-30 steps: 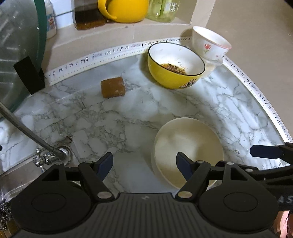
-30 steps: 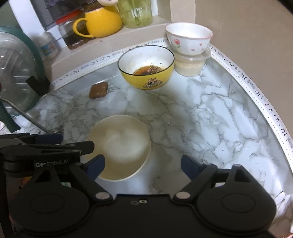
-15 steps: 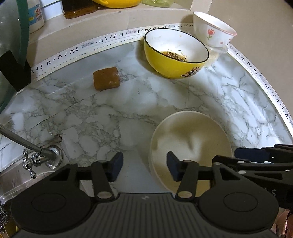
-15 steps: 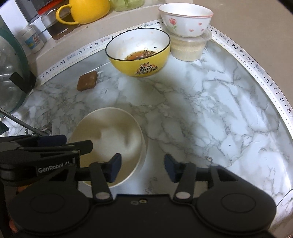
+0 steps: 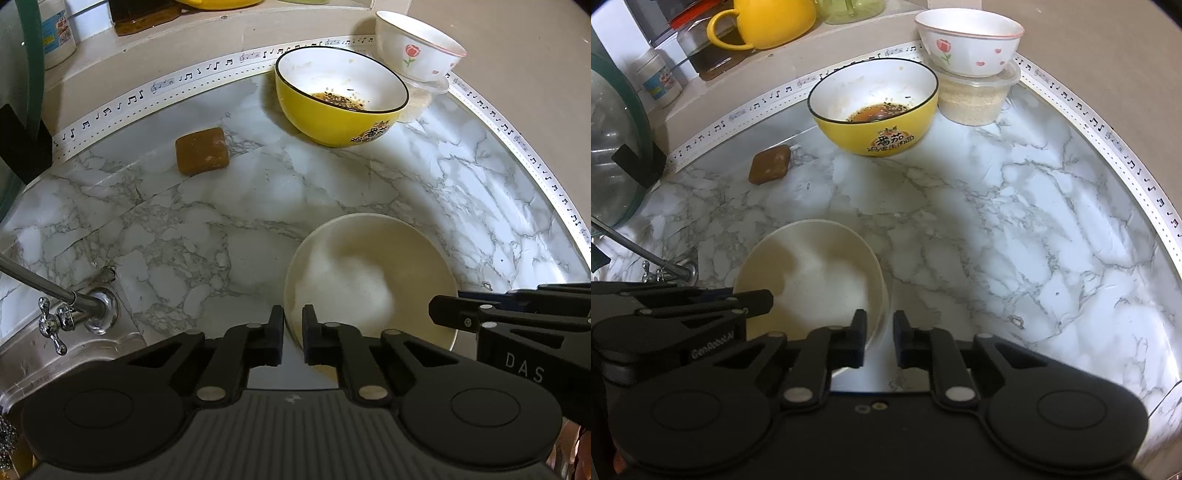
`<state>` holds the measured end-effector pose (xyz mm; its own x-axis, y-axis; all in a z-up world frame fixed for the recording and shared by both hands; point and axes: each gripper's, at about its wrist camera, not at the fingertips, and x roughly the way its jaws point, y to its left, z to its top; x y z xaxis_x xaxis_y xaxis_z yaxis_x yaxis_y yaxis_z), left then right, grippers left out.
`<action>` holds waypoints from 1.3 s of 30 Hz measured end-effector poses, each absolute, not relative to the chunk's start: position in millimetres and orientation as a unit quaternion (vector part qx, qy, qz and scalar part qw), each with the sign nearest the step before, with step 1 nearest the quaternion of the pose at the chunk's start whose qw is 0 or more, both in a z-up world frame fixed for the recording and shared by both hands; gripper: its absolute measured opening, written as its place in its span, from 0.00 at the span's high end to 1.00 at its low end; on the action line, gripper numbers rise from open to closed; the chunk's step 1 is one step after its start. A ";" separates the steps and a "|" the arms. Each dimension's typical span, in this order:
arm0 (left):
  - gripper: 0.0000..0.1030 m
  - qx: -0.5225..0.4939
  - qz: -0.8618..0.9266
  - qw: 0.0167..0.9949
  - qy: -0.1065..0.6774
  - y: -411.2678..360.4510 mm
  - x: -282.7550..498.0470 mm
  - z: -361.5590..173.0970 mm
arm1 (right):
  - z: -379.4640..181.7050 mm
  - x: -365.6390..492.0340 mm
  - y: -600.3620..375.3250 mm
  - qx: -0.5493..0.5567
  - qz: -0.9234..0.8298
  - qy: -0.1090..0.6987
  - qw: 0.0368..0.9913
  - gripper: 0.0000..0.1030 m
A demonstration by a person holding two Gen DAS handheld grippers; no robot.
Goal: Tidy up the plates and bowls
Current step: 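Grasp the rim of the cream bowl with the left tool and lift, then carry the cream bowl and lower it into the pink-handled pot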
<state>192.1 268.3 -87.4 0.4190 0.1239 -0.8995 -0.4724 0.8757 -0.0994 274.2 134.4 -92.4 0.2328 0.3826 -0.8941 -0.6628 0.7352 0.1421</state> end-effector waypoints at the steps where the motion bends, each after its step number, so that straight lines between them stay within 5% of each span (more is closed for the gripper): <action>1: 0.92 -0.171 0.180 0.825 0.508 267.7 192.2 -86.9 | -91.7 273.2 134.4 -0.135 0.338 0.519 0.773 0.92; 27: 0.92 -0.107 0.108 0.858 0.491 177.1 129.5 9.6 | 1.5 198.8 55.1 -0.136 0.333 0.470 0.806 0.91; 39: 0.90 -0.088 0.066 0.856 0.506 123.5 98.4 14.5 | 9.9 163.4 -0.2 -0.131 0.322 0.472 0.810 0.92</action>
